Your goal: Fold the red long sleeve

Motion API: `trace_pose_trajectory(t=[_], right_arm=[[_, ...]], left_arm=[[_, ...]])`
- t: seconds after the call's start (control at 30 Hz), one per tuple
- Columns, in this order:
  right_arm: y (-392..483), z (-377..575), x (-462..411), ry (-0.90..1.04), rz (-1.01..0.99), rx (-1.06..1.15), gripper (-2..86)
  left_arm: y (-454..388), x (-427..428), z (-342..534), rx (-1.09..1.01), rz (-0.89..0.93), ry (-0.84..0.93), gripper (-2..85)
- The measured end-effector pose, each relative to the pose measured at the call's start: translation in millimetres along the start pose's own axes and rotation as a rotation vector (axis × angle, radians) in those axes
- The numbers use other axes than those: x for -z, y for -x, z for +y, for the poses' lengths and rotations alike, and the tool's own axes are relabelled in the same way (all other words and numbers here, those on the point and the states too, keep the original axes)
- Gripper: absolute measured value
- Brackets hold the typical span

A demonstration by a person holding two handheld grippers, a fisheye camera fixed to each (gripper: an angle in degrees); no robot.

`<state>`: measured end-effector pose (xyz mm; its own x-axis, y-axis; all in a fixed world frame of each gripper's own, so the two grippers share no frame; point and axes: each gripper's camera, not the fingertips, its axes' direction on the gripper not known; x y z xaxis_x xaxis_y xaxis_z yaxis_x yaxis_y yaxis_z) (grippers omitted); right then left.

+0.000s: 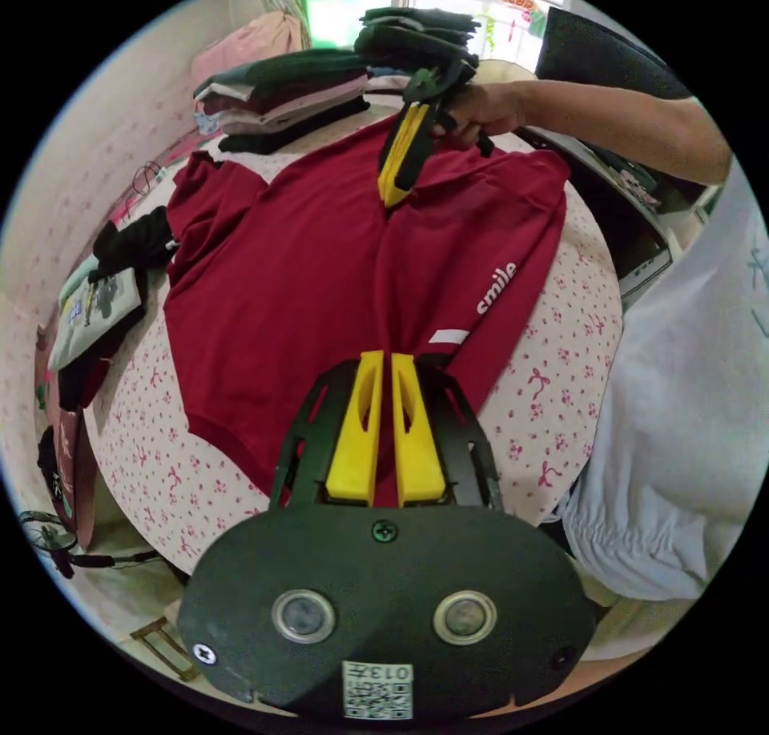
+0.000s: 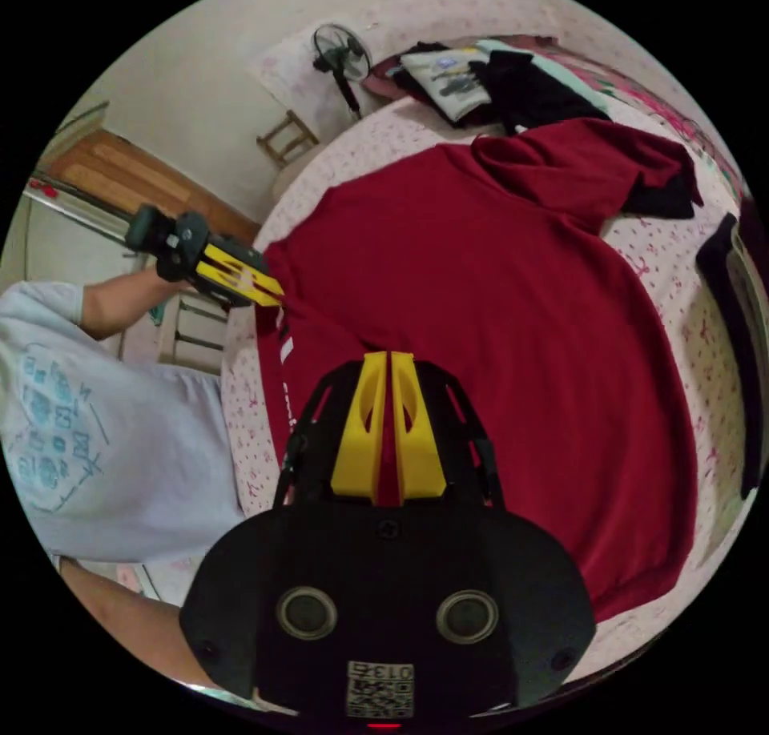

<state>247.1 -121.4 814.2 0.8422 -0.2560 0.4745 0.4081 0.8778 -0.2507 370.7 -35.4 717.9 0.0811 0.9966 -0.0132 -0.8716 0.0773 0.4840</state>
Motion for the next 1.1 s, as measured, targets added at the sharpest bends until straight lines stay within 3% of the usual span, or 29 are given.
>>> trace_pose_trajectory(t=[0.07, 0.33, 0.5, 0.73, 0.83, 0.93, 1.1], right_arm=[[-18, 15, 23, -0.153, -0.104, -0.069, 0.7], [-74, 38, 30, -0.369, -0.442, -0.256, 0.3], [-87, 48, 49, -0.573, -0.225, -0.47, 0.3], [-15, -3, 32, -0.301, -0.024, -0.145, 0.2], [8, -29, 2, -0.185, 0.047, -0.052, 0.2], [7, -40, -14, -0.117, 0.209, -0.147, 0.2], [5, -28, 11, -0.263, 0.264, -0.337, 0.4]], left_arm=[[-5, 12, 13, -0.005, -0.014, -0.051, 0.8], [-5, 35, 26, 0.036, -0.034, -0.128, 1.3], [28, 17, 26, 0.212, -0.019, -0.035, 4.5], [43, 42, 51, 0.371, -0.041, -0.108, 5.2], [36, 34, 54, 0.33, -0.046, -0.022, 4.8], [34, 32, 60, 0.351, -0.12, 0.025, 4.2], [45, 56, 89, 0.527, -0.175, -0.075, 4.0]])
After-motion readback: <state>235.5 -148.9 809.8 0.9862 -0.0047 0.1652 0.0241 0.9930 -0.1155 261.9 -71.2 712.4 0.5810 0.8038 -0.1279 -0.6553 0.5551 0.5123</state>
